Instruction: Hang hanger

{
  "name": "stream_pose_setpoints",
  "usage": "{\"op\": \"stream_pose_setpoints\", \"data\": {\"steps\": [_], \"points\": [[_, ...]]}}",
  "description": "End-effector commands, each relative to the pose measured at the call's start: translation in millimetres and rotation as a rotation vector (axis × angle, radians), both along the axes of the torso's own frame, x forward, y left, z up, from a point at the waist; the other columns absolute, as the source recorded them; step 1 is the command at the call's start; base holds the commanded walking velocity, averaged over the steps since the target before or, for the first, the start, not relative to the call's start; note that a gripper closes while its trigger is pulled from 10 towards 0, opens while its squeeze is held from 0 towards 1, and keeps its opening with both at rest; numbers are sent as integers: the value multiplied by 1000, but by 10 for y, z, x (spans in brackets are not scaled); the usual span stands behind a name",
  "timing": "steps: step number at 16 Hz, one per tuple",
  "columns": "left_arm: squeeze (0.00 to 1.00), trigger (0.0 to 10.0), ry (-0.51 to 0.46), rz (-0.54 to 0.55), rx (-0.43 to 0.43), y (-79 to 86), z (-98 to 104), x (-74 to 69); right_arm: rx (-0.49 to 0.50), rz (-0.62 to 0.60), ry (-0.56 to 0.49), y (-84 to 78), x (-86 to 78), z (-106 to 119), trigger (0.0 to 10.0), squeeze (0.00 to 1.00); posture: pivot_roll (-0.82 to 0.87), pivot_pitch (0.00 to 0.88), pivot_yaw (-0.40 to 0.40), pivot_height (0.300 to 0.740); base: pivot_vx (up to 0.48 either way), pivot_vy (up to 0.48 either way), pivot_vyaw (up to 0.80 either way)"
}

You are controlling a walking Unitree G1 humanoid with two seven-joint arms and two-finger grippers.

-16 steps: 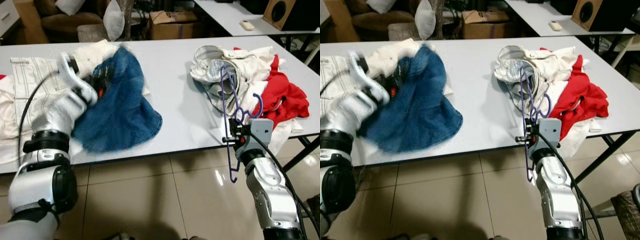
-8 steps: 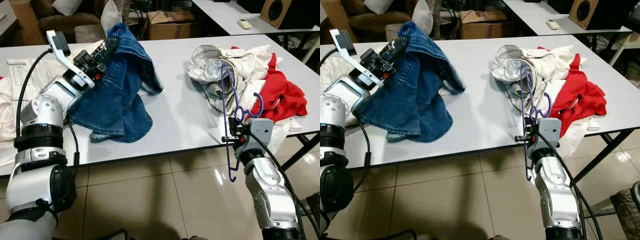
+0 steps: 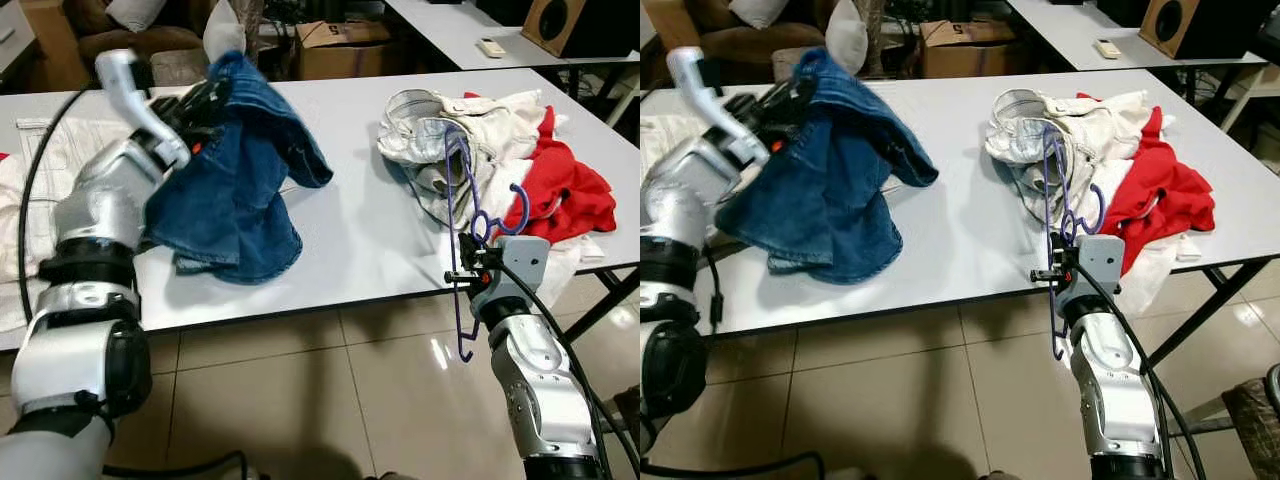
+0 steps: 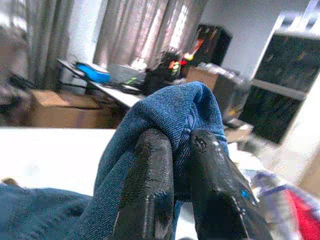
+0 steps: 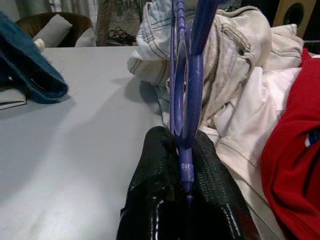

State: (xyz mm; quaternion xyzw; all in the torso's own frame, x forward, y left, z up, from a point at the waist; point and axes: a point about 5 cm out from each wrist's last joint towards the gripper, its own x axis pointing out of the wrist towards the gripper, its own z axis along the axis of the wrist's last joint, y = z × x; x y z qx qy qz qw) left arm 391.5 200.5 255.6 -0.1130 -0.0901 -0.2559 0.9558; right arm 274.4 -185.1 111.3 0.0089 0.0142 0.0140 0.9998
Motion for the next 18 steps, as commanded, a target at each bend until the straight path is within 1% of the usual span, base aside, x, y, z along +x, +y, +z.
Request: {"op": "stream_pose_setpoints", "data": {"steps": [1,2,3,4,5,6,7,8,9,10,11,12,13,14,15,16,17,18], "points": [[0,1412,-73,33,95,-187,153,52,3,-7,-19,-3,14,35,10000,0,-75,0,32,740,0,0,0],[0,10000,-85,49,178,-408,109,92,4,-2,-20,19,27,38,10000,0,-75,0,34,740,0,0,0],[0,10000,-30,-101,258,-719,-77,58,7,0,-23,46,36,45,10000,0,-80,0,47,740,0,0,0],[1000,10000,-28,-228,381,-946,-245,-21,11,1,-27,67,31,51,10000,0,-87,0,60,740,0,0,0],[1000,10000,15,-329,402,-1048,-385,-99,15,-5,-28,75,6,45,10000,0,-91,0,72,740,0,0,0],[1000,10000,44,-372,429,-1068,-480,-147,20,-16,-25,70,-30,27,10000,0,-94,0,80,740,0,0,0],[1000,10000,82,-413,506,-1016,-601,-198,26,-31,-16,60,-72,-5,10000,0,-93,0,87,740,0,0,0],[1000,10000,107,-435,562,-947,-670,-233,28,-36,-11,64,-93,-24,10000,0,-89,0,87,740,0,0,0],[1000,10000,116,-442,581,-904,-683,-252,29,-35,-9,68,-97,-30,10000,0,-87,0,86,740,0,0,0],[1000,10000,144,-515,596,-831,-683,-344,30,-34,-7,73,-89,-34,10000,0,-80,0,80,740,0,0,0],[1000,10000,167,-601,611,-793,-685,-447,30,-31,-6,75,-75,-34,10000,0,-79,0,78,740,0,0,0],[1000,10000,187,-665,662,-726,-711,-536,29,-27,-7,76,-55,-27,10000,0,-79,0,78,740,0,0,0],[1000,10000,185,-668,694,-674,-722,-554,28,-24,-8,79,-46,-21,10000,0,-69,0,68,740,0,0,0],[1000,10000,128,-575,744,-547,-678,-487,27,-18,-12,89,-30,-5,10000,0,-65,0,66,740,0,0,0],[1000,10000,112,-391,827,-309,-583,-368,27,-13,-12,102,-26,-5,10000,0,-63,0,70,740,0,0,0],[1000,10000,109,-334,847,-233,-548,-348,27,-13,-11,103,-31,-9,10000,0,-64,0,73,740,0,0,0],[1000,10000,126,-190,838,-45,-473,-309,28,-18,-8,101,-53,-22,10000,0,-67,0,82,740,0,0,0],[1000,10000,139,-156,834,16,-463,-305,29,-21,-7,98,-62,-26,10000,0,-69,0,85,740,0,0,0]]}}
